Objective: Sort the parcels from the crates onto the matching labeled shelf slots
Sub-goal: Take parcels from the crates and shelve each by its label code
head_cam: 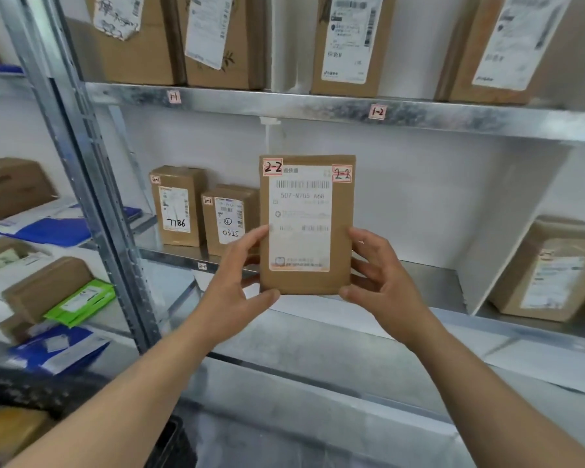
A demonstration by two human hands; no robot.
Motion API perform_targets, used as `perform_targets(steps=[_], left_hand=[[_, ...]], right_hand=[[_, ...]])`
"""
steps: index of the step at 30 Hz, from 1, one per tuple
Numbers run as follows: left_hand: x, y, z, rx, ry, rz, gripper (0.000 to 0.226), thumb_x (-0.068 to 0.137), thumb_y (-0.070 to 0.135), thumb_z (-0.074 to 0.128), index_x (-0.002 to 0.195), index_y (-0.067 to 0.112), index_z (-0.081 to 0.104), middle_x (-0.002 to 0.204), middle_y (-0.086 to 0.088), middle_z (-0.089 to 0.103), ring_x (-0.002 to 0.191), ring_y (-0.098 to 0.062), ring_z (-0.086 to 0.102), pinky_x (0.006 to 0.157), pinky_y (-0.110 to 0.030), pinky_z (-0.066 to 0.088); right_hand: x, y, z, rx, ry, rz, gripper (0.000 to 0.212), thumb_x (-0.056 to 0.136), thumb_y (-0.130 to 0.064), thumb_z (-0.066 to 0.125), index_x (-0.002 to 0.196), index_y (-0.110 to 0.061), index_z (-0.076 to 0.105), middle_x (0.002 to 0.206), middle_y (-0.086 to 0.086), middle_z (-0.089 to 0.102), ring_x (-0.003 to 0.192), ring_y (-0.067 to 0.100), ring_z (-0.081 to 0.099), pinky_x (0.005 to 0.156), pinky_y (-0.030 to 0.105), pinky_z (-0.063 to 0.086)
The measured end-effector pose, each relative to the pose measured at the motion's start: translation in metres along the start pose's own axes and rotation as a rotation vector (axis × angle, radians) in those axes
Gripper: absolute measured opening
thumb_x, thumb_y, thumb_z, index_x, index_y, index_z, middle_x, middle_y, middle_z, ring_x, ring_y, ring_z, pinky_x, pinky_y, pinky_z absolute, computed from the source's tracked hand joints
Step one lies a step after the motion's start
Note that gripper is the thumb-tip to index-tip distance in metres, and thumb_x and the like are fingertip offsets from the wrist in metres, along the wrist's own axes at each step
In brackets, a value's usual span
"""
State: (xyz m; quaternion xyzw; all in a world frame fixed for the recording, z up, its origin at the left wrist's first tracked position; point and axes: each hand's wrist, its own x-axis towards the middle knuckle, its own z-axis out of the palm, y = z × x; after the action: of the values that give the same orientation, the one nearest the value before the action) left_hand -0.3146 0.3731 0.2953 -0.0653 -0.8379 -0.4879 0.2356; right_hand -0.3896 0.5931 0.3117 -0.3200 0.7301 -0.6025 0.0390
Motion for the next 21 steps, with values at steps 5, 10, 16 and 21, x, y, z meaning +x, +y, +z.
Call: perform_targets(steps=[5,10,16,21], left_hand=[[0.021,-0.008,0.035,-0.007,-0.053,-0.003,0.088,0.078,-0.002,0.072,0.125,0.055,0.024,0.138,0.007,0.037,0.121,-0.01,0.048,0.088,-0.01,0.046],[0.047,-0.03,0.06,0.007,-0.086,0.01,0.087,0.078,-0.004,0.071,0.122,0.054,0.024,0.136,0.017,0.028,0.119,0.008,0.041,0.096,-0.014,0.045],[0.076,-0.066,0.082,-0.004,-0.129,-0.021,0.08,0.078,-0.005,0.07,0.117,0.05,0.026,0.131,0.021,0.025,0.119,0.002,0.037,0.097,-0.018,0.041],[0.093,-0.099,0.093,-0.055,-0.133,-0.01,0.078,0.077,-0.008,0.069,0.115,0.047,0.028,0.134,0.015,0.028,0.123,-0.004,0.037,0.096,-0.016,0.042]], right_hand=[[-0.002,0.019,-0.026,-0.111,0.049,0.025,0.076,0.081,0.001,0.069,0.119,-0.057,0.035,0.132,-0.025,0.046,0.125,0.008,0.049,0.104,0.032,0.045],[0.009,0.043,-0.034,-0.238,0.119,0.038,0.071,0.081,-0.003,0.07,0.116,-0.053,0.032,0.127,-0.024,0.043,0.118,0.004,0.049,0.102,0.024,0.044],[0.03,0.085,-0.028,-0.33,0.193,0.061,0.069,0.083,-0.007,0.069,0.12,-0.048,0.028,0.131,-0.021,0.039,0.121,0.007,0.049,0.1,0.019,0.039],[0.05,0.121,-0.021,-0.337,0.239,0.064,0.071,0.083,-0.005,0.069,0.121,-0.047,0.028,0.14,-0.01,0.044,0.122,0.01,0.05,0.1,0.023,0.042]])
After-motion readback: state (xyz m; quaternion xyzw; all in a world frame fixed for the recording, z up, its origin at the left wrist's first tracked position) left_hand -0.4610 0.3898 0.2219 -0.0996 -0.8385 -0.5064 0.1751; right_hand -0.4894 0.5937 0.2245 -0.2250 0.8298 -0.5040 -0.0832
